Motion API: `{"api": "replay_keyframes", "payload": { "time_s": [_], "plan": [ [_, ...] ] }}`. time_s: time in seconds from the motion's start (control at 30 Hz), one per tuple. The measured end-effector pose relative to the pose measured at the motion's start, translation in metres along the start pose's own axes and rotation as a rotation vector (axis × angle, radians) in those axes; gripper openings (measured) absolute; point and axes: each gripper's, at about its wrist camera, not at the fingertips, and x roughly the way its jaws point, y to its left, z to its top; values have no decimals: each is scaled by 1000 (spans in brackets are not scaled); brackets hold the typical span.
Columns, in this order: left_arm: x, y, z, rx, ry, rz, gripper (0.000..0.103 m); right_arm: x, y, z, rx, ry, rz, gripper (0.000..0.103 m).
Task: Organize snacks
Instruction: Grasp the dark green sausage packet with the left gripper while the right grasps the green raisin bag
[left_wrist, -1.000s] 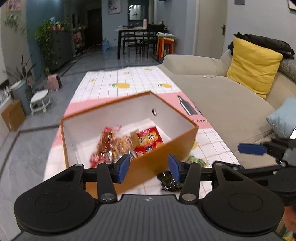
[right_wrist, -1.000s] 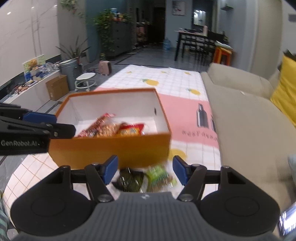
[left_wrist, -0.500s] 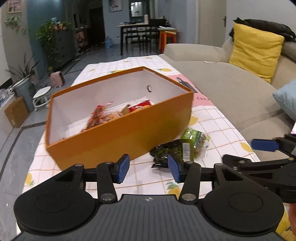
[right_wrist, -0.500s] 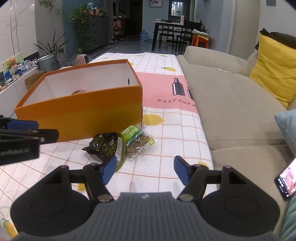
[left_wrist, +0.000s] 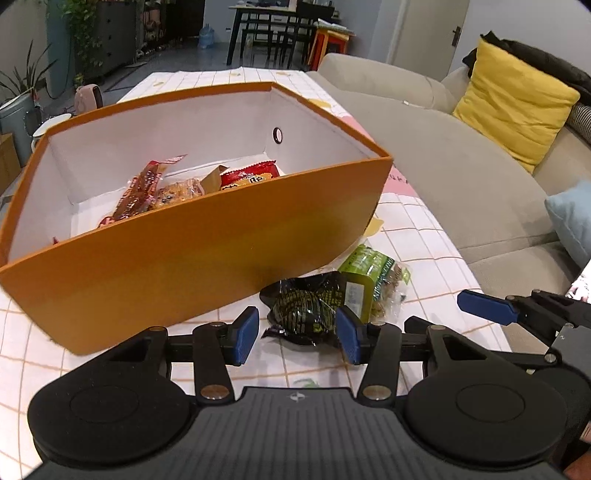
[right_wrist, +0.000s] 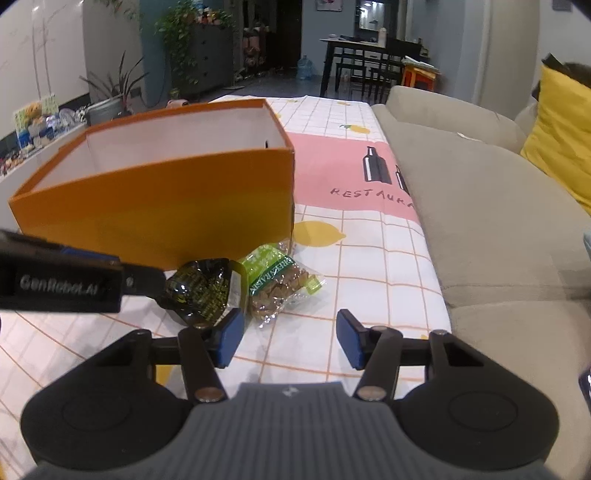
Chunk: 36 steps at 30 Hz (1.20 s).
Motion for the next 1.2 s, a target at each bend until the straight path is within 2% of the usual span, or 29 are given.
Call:
{"api": "replay_keyframes", "payload": {
  "time_s": [0.13,0.37,0.6,0.7,0.77,0.93,1.2],
  "plan": [
    [19,-2,8,-17,37,4,62,15,3,5,-69,-10,-22,52],
    [47,-6,9,-8,113,42,62,38,2,10,-158,-8,-29,52],
    [52,-4,9,-11,126,24,62,46,4,11,-177,-3,-2,54],
    [52,-3,10,-3,121,23,58,48,7,12,-190,-3,6,55],
    [51,-2,10,2,124,21,55,49,9,12,-203,-9,9,58],
    [44,7,8,-15,131,56,53,51,14,13,-237,-16,31,65],
    [40,16,4,-11,125,59,58,59,25,15,-316,-32,38,66]
  ]
}}
